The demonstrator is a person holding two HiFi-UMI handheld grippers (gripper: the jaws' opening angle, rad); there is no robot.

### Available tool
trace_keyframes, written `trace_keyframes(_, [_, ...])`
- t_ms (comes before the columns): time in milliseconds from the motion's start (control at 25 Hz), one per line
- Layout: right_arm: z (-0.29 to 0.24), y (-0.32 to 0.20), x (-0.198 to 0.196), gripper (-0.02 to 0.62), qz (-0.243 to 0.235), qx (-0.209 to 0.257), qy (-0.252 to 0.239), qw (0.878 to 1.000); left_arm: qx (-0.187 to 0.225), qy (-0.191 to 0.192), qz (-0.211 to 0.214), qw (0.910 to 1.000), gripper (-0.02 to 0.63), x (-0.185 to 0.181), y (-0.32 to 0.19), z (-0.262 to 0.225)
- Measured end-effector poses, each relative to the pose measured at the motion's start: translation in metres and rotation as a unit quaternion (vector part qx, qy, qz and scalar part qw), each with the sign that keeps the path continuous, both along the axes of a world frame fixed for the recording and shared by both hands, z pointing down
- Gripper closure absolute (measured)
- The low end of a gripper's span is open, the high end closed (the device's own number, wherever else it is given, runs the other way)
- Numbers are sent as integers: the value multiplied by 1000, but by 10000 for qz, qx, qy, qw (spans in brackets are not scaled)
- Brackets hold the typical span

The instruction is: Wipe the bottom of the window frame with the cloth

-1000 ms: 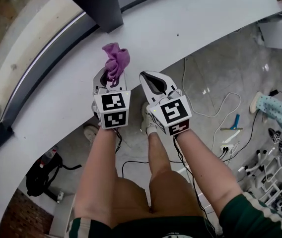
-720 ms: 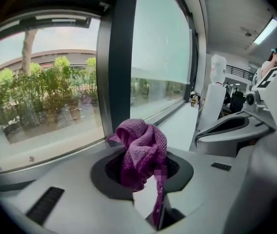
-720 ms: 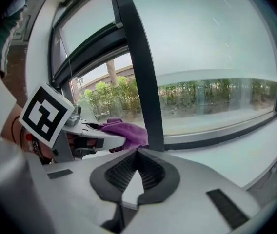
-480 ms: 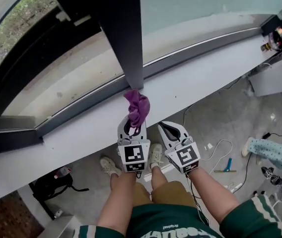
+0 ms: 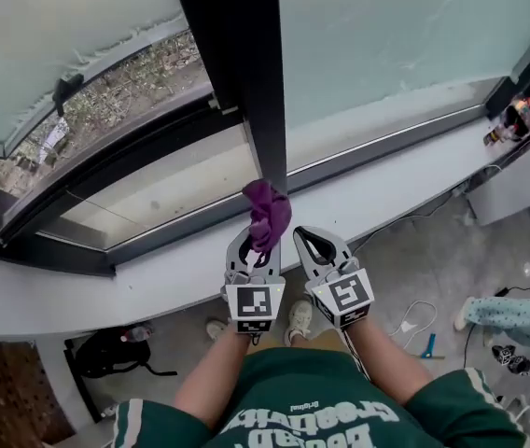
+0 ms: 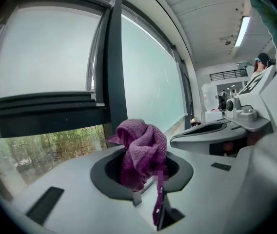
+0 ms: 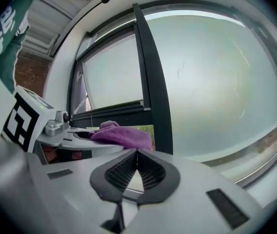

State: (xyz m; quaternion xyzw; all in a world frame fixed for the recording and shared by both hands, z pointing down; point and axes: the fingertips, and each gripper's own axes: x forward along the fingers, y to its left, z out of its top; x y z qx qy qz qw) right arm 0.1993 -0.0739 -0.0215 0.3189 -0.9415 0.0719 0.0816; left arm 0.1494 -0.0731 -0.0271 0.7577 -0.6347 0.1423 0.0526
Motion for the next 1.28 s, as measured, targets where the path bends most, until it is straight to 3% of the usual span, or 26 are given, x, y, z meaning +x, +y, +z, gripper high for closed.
trace_keyframes(280, [-59,36,-5,581,-398,392,-140,9983,607,-183,23,9980,503,4,34,-62])
trace_keyframes(440, [-79,53,-9,581,-656,530,-292,9960,752,-168,25,9970,503,1,44,-79])
trace_keyframes(800, [-85,73,-24,581,-1098,877,29,9901,824,-48,-53,9966,503,-15,49,-82])
trace_keyframes(1040, [-80,84,-56,581,-1355,843,176,9870,971,-224,-67,9950,503,-42,59,-90])
trace_keyframes(1280, [-91,77,-101,581,-1226,1074,225,9864,946,-180,-63,9953,503,-90,59,-100])
